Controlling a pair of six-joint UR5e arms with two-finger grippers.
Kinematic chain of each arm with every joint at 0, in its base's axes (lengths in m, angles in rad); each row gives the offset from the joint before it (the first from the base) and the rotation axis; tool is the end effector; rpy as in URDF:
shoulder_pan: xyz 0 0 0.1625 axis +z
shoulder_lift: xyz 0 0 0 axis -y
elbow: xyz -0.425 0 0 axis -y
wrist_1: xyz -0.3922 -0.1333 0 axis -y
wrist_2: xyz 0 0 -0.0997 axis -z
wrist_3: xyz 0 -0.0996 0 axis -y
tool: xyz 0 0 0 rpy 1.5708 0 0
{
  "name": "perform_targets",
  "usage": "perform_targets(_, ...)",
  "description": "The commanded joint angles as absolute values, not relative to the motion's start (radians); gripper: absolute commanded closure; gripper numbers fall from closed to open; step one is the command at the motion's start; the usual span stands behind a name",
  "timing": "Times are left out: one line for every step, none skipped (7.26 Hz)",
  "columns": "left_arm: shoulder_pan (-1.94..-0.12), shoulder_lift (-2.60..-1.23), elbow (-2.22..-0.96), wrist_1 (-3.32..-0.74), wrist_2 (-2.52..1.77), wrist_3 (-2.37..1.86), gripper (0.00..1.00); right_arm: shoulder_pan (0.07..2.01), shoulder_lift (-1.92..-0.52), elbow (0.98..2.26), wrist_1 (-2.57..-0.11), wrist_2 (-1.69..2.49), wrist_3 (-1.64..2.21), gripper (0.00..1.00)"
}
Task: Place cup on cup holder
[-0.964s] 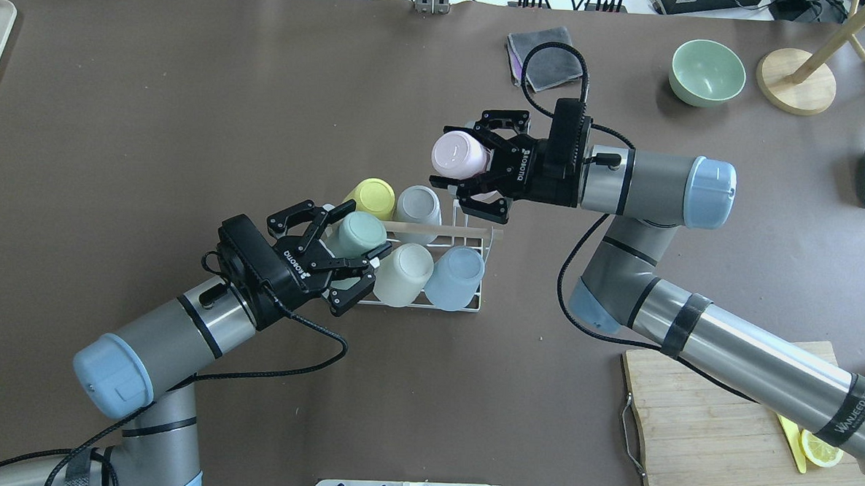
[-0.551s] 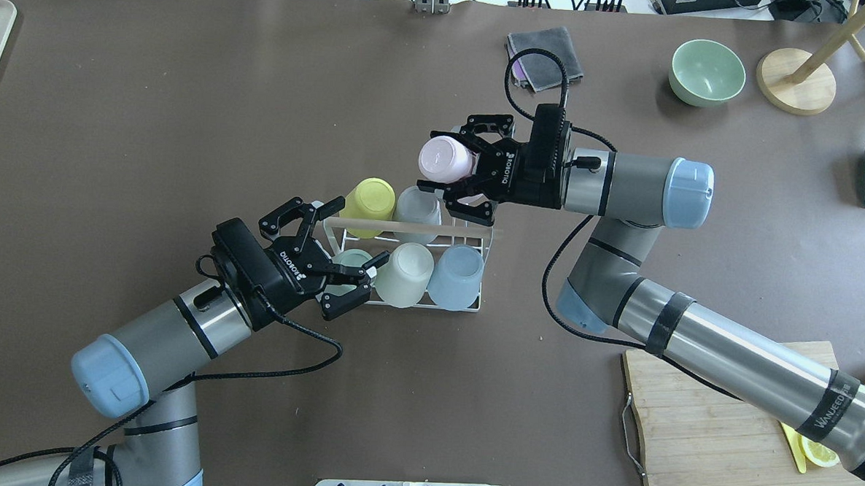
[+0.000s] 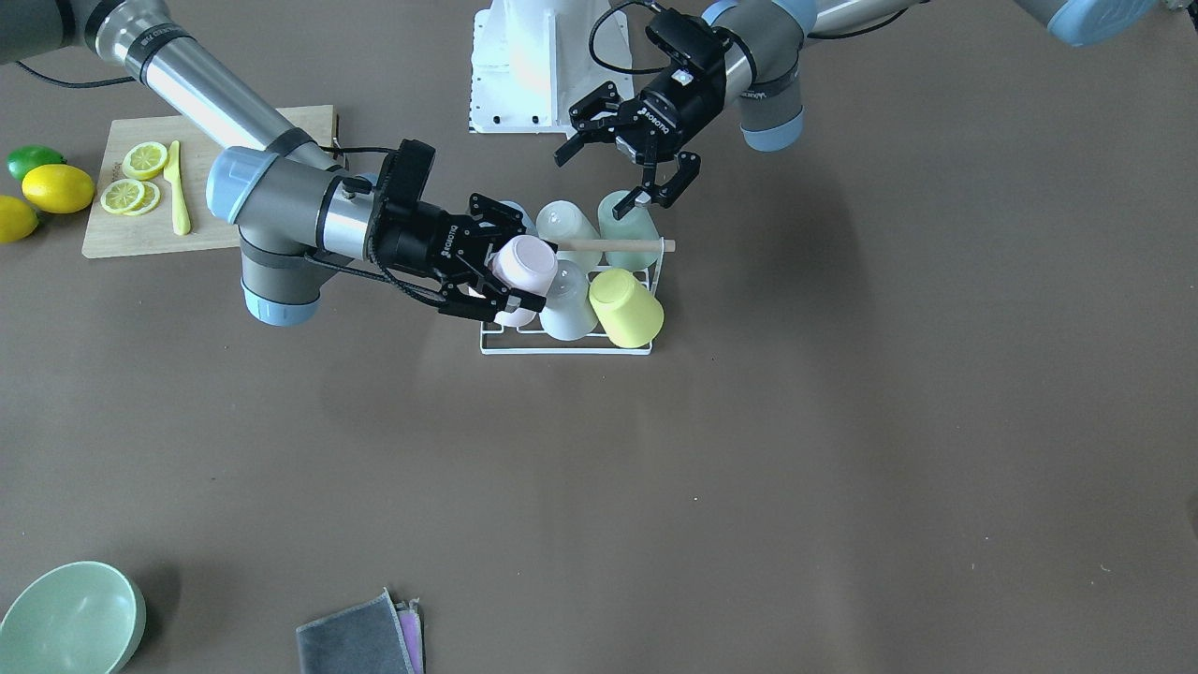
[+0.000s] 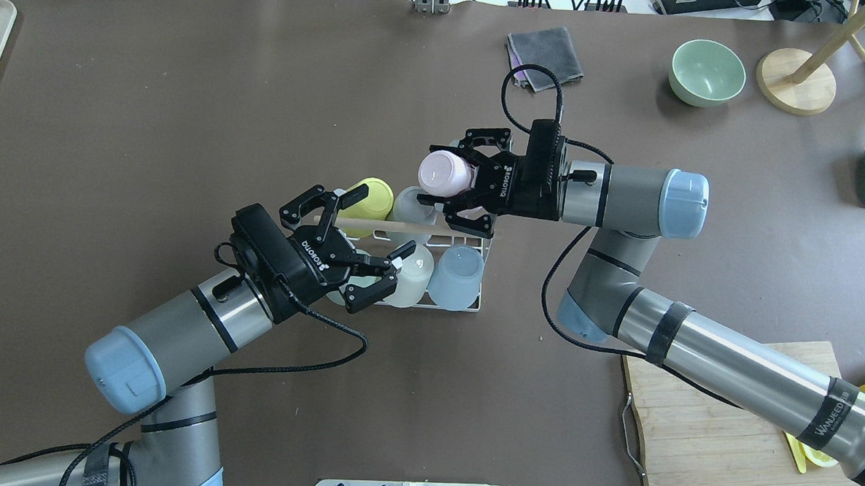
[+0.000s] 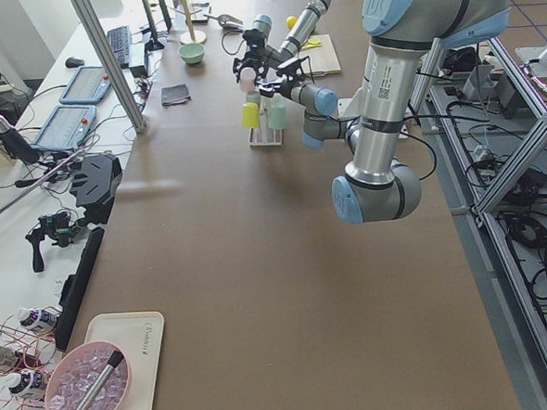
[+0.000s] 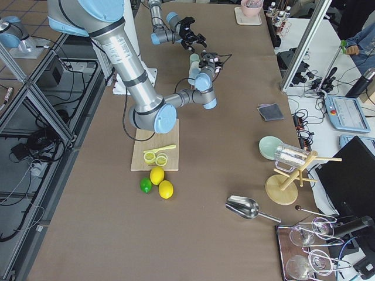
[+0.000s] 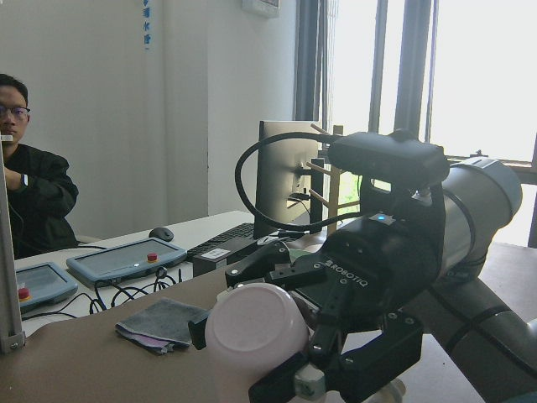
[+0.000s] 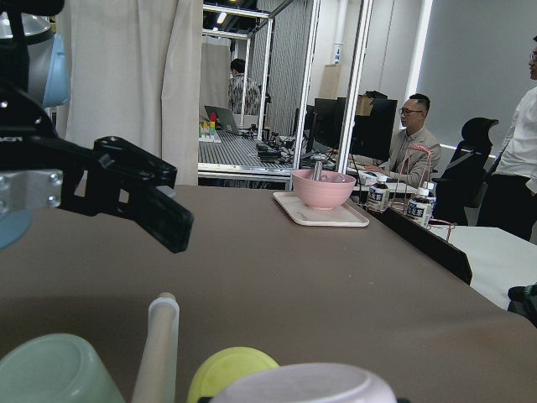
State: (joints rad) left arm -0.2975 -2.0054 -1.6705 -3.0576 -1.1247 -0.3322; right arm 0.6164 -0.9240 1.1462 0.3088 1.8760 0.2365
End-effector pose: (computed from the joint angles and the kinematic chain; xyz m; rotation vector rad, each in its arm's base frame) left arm 0.4780 -0.3309 0.2194 1.5608 1.2148 0.1610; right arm -0.4870 -0.4717 0.2811 1.6789 -1.3668 -0.7442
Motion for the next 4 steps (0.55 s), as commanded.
perform_targets(-0.319,-2.031,-1.687,-3.005,-1.126,-0.336,0.02,0.609,-0.934,1.147,0.310,1.878,0.224,1.00)
perform_targets(-0.327,-2.042,-1.712,-2.997,-1.126,-0.337,0.02,0.611,-0.940,1.147,0.310,1.878,0.225,1.00)
perform_targets(-0.334,-2.040,-1.786,-2.929,-1.132,-0.337,0.02,0.611,-0.945,1.149,0.311,1.878,0.225,1.00)
perform_targets(-0.347,-2.040,-1.857,-2.821,-1.137,-0.341,0.02,0.609,-0.954,1.146,0.340,1.878,0.225,1.00)
